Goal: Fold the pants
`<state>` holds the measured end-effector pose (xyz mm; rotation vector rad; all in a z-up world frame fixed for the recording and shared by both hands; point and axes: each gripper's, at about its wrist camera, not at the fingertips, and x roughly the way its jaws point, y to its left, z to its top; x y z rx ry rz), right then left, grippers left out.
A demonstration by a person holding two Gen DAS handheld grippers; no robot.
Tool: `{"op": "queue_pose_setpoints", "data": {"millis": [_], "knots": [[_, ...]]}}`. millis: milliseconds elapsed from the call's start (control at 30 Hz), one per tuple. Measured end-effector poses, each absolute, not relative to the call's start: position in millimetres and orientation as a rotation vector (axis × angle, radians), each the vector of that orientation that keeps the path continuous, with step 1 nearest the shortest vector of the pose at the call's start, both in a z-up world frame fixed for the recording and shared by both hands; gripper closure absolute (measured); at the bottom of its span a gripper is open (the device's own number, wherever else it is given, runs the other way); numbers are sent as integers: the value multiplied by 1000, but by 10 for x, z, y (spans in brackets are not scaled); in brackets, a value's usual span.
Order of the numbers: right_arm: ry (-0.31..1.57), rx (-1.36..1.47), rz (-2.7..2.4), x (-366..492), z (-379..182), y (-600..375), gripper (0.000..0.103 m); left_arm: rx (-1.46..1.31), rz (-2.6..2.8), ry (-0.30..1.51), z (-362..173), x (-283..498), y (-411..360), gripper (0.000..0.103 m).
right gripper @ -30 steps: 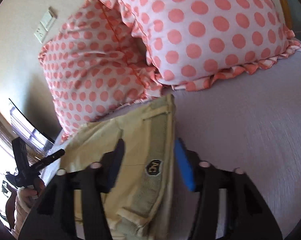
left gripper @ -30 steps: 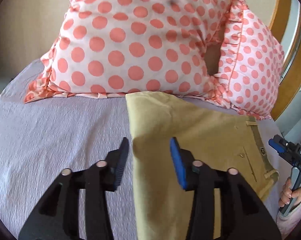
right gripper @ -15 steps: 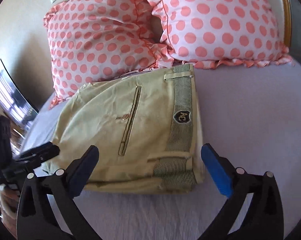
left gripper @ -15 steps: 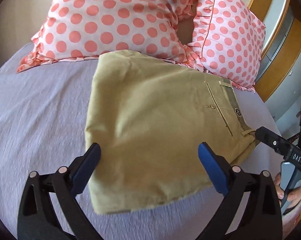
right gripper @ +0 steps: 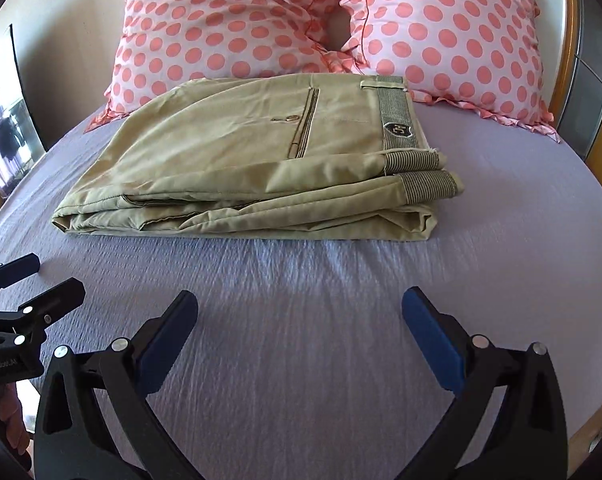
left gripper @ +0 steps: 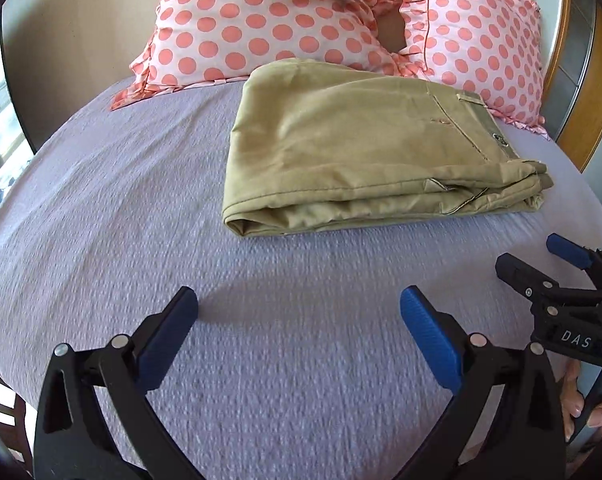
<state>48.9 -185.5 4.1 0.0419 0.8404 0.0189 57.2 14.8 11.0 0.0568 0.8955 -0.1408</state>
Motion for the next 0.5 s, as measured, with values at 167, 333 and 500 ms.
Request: {"op": "queue_pose_setpoints", "data": {"millis": [167, 333, 500], "knots": [[827, 40, -13, 461, 25, -1846, 1, 65, -110, 866, 78, 544, 128, 2], [820, 41, -21, 453, 22, -1844, 1, 68, -104, 841, 69, 515, 115, 2], [818, 42, -21, 453, 21, -1844, 1, 72, -111, 835, 68, 515, 122, 2]]}}
